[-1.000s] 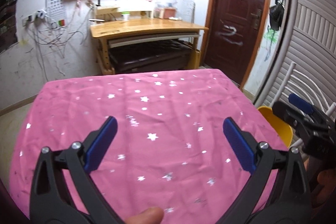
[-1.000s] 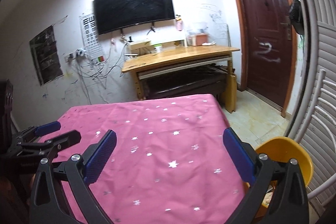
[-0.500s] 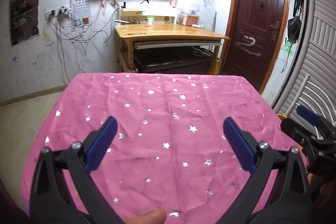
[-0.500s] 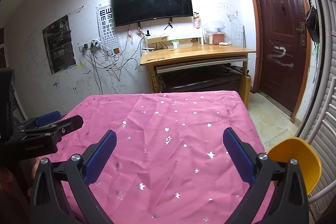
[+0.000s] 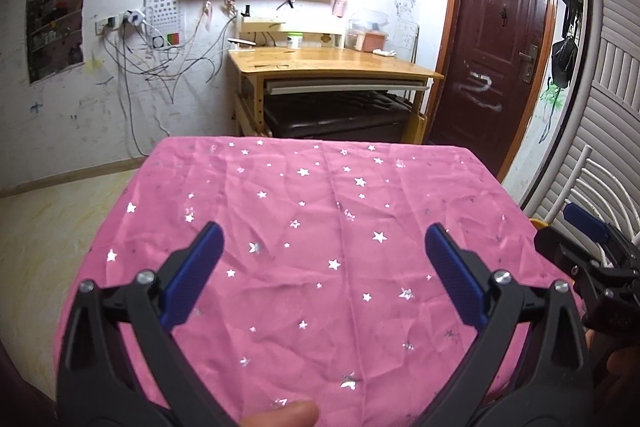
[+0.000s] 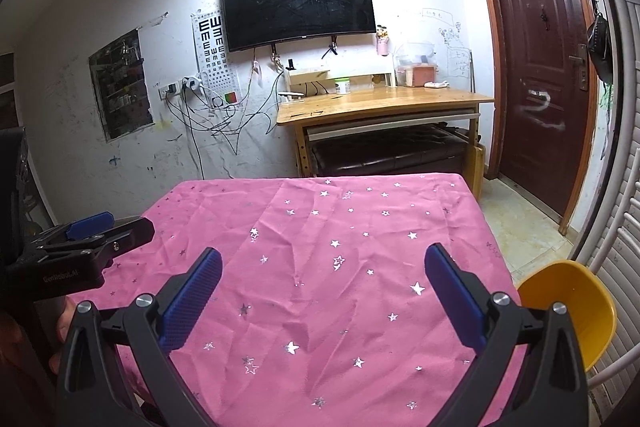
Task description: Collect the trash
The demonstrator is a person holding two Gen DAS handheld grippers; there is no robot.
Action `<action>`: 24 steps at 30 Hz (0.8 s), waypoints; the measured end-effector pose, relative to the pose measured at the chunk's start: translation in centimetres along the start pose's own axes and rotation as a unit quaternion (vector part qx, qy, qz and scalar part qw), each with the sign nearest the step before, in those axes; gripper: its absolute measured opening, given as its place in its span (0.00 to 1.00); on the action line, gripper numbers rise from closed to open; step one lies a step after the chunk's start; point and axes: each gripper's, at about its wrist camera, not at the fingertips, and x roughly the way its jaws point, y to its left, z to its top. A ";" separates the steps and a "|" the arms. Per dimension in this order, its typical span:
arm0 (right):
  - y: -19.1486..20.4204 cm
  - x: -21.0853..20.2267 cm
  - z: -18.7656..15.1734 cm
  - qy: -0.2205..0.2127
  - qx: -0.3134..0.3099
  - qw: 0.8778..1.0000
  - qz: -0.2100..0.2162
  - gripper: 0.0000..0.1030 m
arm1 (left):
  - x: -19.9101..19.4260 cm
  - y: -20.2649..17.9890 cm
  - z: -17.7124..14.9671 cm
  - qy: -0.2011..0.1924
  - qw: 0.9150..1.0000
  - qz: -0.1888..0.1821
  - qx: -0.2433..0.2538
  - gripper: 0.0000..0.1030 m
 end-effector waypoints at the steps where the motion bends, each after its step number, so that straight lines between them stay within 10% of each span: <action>1: 0.1 -0.1 -0.1 -0.001 -0.001 1.000 0.001 0.92 | -0.2 0.0 0.0 0.000 1.000 0.000 0.000 0.94; 24: 0.6 -0.7 -0.1 -0.005 -0.001 1.000 0.006 0.92 | -1.3 0.1 -0.4 0.000 1.000 0.004 0.002 0.94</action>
